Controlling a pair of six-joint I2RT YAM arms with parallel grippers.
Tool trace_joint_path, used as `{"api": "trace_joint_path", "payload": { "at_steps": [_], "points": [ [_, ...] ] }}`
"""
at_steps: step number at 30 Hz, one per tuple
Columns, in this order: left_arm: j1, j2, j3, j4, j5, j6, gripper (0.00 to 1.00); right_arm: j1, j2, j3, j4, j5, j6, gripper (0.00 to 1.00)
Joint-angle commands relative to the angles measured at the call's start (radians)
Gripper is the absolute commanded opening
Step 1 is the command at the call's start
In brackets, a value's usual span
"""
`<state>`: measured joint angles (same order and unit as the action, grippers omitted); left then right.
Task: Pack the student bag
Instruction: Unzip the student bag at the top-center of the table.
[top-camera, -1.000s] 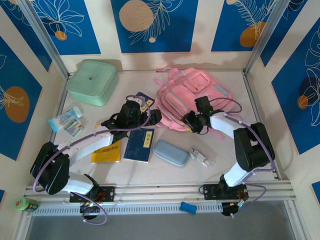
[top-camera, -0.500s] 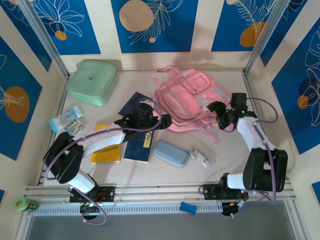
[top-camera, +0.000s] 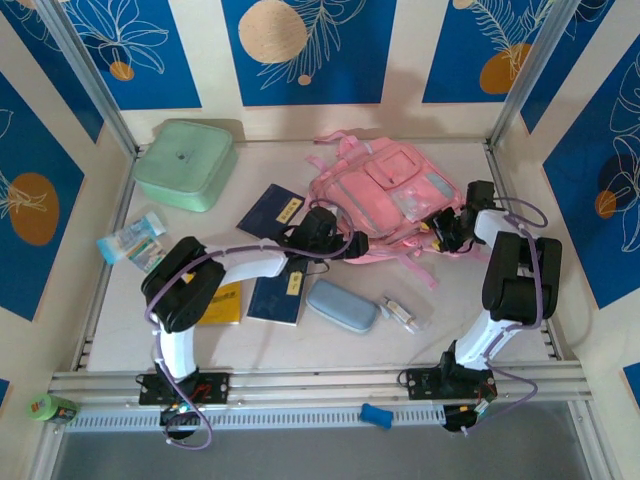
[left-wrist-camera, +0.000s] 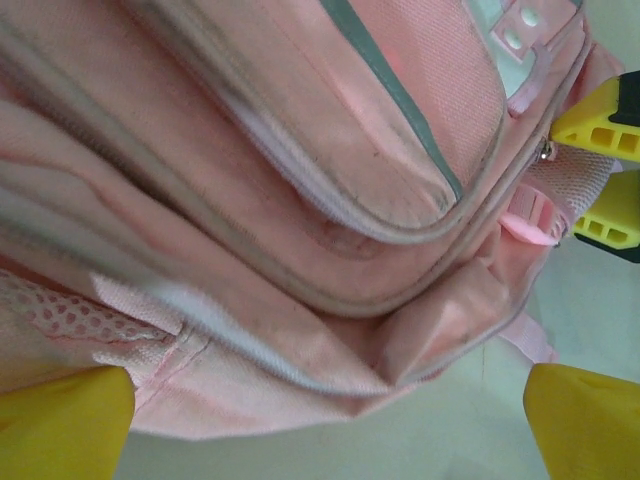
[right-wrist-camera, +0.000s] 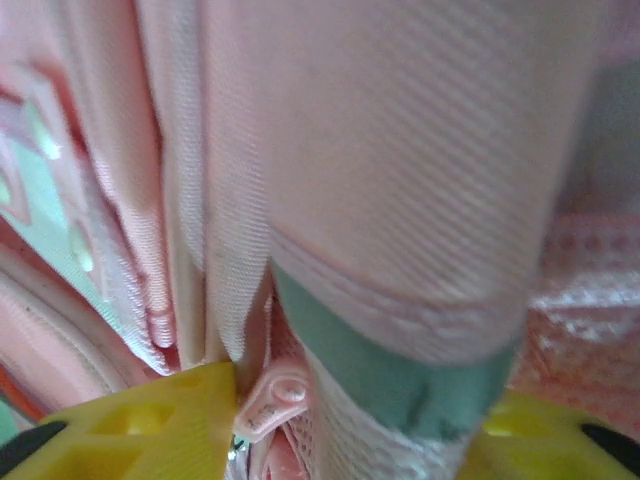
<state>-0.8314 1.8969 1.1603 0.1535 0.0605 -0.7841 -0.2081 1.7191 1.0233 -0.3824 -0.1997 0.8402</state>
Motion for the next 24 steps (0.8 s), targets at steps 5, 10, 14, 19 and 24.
{"api": "trace_joint_path", "payload": {
  "at_steps": [5,10,14,19,24],
  "points": [
    [0.007,0.094,0.109,0.034,-0.007,0.104,0.99,-0.049,-0.069,-0.048,0.039,-0.083,-0.035,0.01],
    [0.05,0.163,0.22,-0.016,0.014,0.156,0.99,-0.055,-0.185,-0.136,0.028,-0.134,-0.045,0.0],
    [0.096,0.165,0.244,-0.004,0.034,0.194,0.99,-0.026,-0.301,-0.217,-0.007,-0.171,-0.02,0.0],
    [0.141,0.08,0.188,-0.018,0.062,0.233,0.99,-0.009,-0.467,-0.326,0.016,-0.187,0.114,0.0],
    [0.158,-0.072,0.11,-0.123,0.037,0.253,0.99,-0.009,-0.561,-0.354,0.051,-0.169,0.235,0.0]
  ]
}}
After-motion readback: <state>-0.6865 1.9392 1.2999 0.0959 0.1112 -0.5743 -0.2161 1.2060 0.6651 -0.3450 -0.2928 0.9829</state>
